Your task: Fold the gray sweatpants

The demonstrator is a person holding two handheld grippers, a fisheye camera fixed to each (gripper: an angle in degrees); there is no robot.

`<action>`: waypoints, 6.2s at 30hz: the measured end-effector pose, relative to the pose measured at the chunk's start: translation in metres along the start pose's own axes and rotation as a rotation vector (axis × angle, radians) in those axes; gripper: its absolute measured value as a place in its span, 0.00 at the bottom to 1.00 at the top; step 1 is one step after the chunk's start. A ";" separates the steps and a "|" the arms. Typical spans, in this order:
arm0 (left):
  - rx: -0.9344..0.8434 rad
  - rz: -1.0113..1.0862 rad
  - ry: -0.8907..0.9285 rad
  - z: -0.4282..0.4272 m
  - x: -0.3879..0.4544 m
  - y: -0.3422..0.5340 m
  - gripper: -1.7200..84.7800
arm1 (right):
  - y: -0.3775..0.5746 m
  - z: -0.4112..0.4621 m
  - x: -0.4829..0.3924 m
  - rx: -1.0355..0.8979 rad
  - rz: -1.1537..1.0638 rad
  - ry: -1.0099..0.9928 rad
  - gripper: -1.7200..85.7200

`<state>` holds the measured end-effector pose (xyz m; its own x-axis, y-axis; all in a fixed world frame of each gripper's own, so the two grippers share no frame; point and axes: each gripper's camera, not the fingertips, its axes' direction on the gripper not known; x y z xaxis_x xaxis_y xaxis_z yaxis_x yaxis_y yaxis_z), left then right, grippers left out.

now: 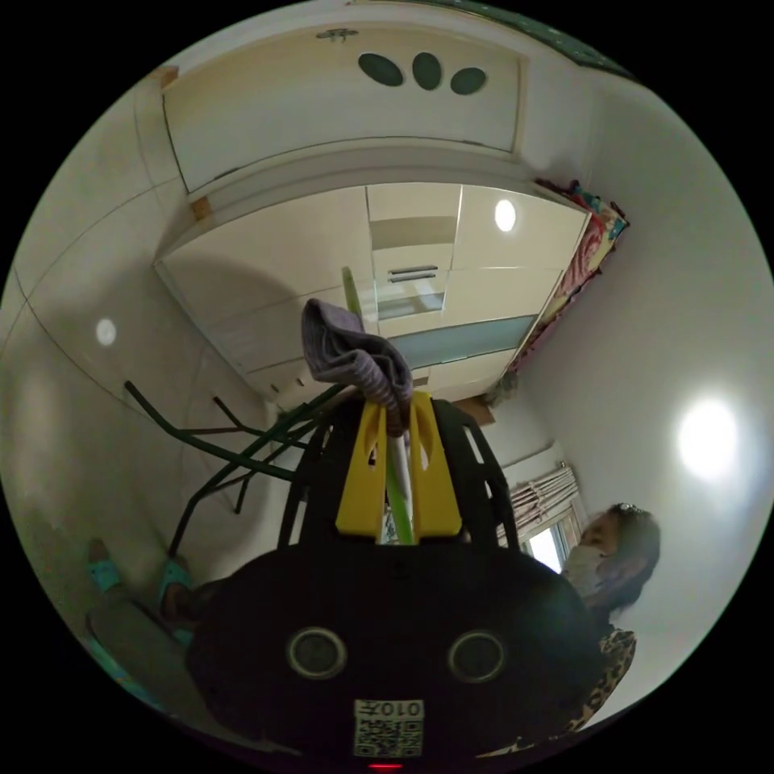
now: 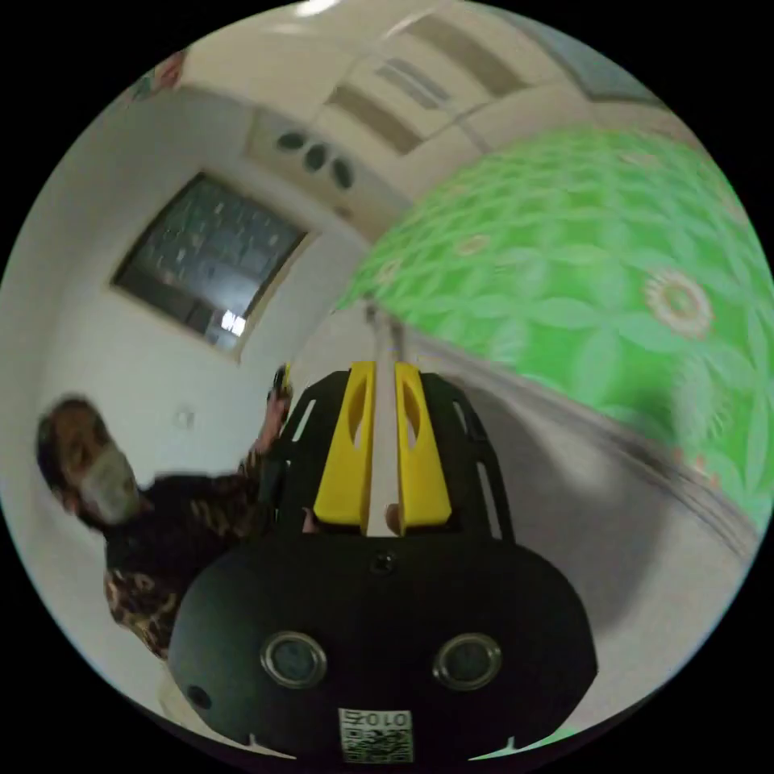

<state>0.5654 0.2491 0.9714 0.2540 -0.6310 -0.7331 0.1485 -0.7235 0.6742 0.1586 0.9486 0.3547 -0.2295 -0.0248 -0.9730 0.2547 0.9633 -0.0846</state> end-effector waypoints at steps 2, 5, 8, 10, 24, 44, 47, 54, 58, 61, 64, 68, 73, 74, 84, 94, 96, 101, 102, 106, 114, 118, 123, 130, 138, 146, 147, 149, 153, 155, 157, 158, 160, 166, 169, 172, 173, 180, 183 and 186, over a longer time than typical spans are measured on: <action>-0.014 0.019 0.003 -0.001 0.001 -0.007 0.10 | 0.009 0.034 -0.064 -0.130 -0.180 0.104 0.10; -0.046 0.041 -0.007 -0.001 0.002 -0.016 0.10 | 0.033 0.099 -0.150 -0.240 -0.348 0.400 0.08; -0.066 0.041 0.002 -0.002 -0.002 -0.024 0.10 | 0.054 0.156 -0.207 -0.240 -0.472 0.638 0.05; -0.073 0.038 0.008 -0.004 -0.004 -0.027 0.10 | 0.064 0.189 -0.231 -0.198 -0.503 0.808 0.06; -0.091 0.043 0.030 -0.018 -0.033 -0.049 0.11 | 0.085 0.242 -0.261 -0.295 -0.533 0.747 0.11; -0.046 0.023 0.100 -0.068 -0.102 -0.081 0.11 | 0.090 0.274 -0.238 -0.353 -0.496 0.566 0.07; -0.024 0.022 0.154 -0.077 -0.117 -0.083 0.11 | 0.083 0.260 -0.228 -0.322 -0.432 0.487 0.06; 0.009 0.058 0.137 -0.096 -0.160 -0.082 0.11 | 0.065 0.251 -0.212 -0.206 -0.342 0.108 0.05; 0.071 0.053 0.309 -0.108 -0.198 -0.074 0.11 | 0.044 0.301 -0.229 -0.316 -0.401 0.125 0.05; 0.166 -0.082 0.474 -0.112 -0.245 -0.057 0.11 | 0.035 0.332 -0.236 -0.375 -0.430 0.121 0.05; 0.227 -0.157 0.519 -0.114 -0.280 -0.034 0.13 | 0.031 0.353 -0.235 -0.399 -0.421 0.142 0.05; 0.326 -0.222 0.542 -0.116 -0.305 -0.010 0.16 | 0.031 0.366 -0.222 -0.405 -0.352 0.158 0.05; 0.273 -0.266 0.556 -0.086 -0.308 -0.004 0.21 | 0.033 0.372 -0.203 -0.387 -0.269 0.098 0.05; 0.261 -0.292 0.555 -0.076 -0.311 -0.002 0.22 | 0.033 0.371 -0.202 -0.385 -0.268 0.100 0.05; 0.315 -0.276 0.580 -0.048 -0.317 -0.021 0.27 | 0.038 0.356 -0.158 -0.351 -0.146 0.026 0.05; 0.328 -0.392 0.553 0.006 -0.356 -0.011 0.19 | 0.055 0.331 -0.124 -0.292 -0.093 -0.019 0.05; 0.351 -0.417 0.544 0.013 -0.363 -0.002 0.18 | 0.059 0.326 -0.121 -0.283 -0.103 -0.021 0.05; 0.400 -0.326 0.598 0.020 -0.348 0.006 0.12 | 0.082 0.304 -0.114 -0.229 -0.127 -0.045 0.05; 0.403 -0.307 0.582 0.018 -0.344 0.006 0.11 | 0.091 0.295 -0.111 -0.216 -0.135 -0.051 0.05; 0.319 -0.173 0.402 0.017 -0.300 0.000 0.09 | 0.132 0.250 -0.093 -0.122 -0.134 -0.097 0.05; 0.199 0.137 0.192 0.105 -0.191 0.022 0.08 | 0.228 0.129 -0.023 0.239 -0.070 -0.275 0.05; 0.060 0.326 0.118 0.210 -0.120 0.056 0.08 | 0.279 0.078 0.007 0.394 -0.089 -0.368 0.05; -0.200 0.559 0.097 0.374 -0.049 0.139 0.08 | 0.325 0.033 0.039 0.556 -0.123 -0.524 0.05; -0.643 0.359 -0.032 0.592 -0.140 0.277 0.08 | 0.355 0.008 0.075 0.648 -0.071 -0.699 0.05; -0.547 0.224 0.112 0.649 -0.191 0.346 0.08 | 0.361 -0.004 0.077 0.659 -0.082 -0.695 0.05; -0.786 0.421 -0.071 0.747 -0.191 0.463 0.08 | 0.354 -0.007 0.075 0.659 -0.062 -0.687 0.05; -0.778 0.423 -0.070 0.750 -0.196 0.471 0.08 | 0.350 -0.006 0.075 0.647 -0.030 -0.679 0.05; -0.712 0.416 -0.054 0.758 -0.204 0.496 0.08 | 0.337 -0.006 0.073 0.580 0.025 -0.624 0.05; -0.765 0.495 -0.111 0.785 -0.199 0.544 0.08 | 0.285 -0.023 0.053 0.463 0.080 -0.380 0.05; -0.756 0.561 -0.173 0.798 -0.190 0.577 0.08 | 0.256 -0.029 0.036 0.424 0.024 -0.316 0.05; -0.773 0.652 -0.241 0.811 -0.177 0.605 0.09 | 0.211 -0.027 0.014 0.316 0.006 -0.098 0.05; -0.798 0.708 -0.310 0.821 -0.166 0.626 0.09 | 0.200 -0.025 0.009 0.276 0.013 -0.044 0.05; -0.800 0.889 -0.443 0.832 -0.137 0.662 0.09 | 0.167 -0.018 -0.008 0.195 -0.022 0.103 0.06; -0.778 1.238 -0.663 0.869 -0.090 0.763 0.10 | 0.124 0.001 -0.013 0.108 -0.008 0.275 0.13; -0.847 1.307 -0.778 0.893 -0.105 0.824 0.10 | 0.105 0.002 -0.007 0.054 0.025 0.297 0.14; -0.763 1.570 -0.951 0.905 -0.103 0.906 0.10 | 0.084 0.005 0.000 -0.010 0.039 0.295 0.15; -0.742 1.680 -1.021 0.912 -0.106 0.937 0.10 | 0.079 0.008 0.000 -0.025 0.040 0.296 0.15; -0.685 1.985 -1.222 0.937 -0.130 1.040 0.10 | 0.047 0.039 0.007 -0.214 0.017 0.562 0.11; -0.681 2.024 -1.240 0.937 -0.130 1.057 0.10 | 0.055 0.021 0.029 -0.186 0.097 0.588 0.09; -0.576 2.070 -1.281 0.927 -0.126 1.064 0.09 | 0.070 -0.001 0.059 -0.130 0.172 0.398 0.08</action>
<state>-0.1944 -0.7007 1.6983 -0.0382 -0.0549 0.9978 0.7408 0.6686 0.0651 0.1620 1.0152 0.2918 -0.5438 0.2192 -0.8101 0.2068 0.9705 0.1237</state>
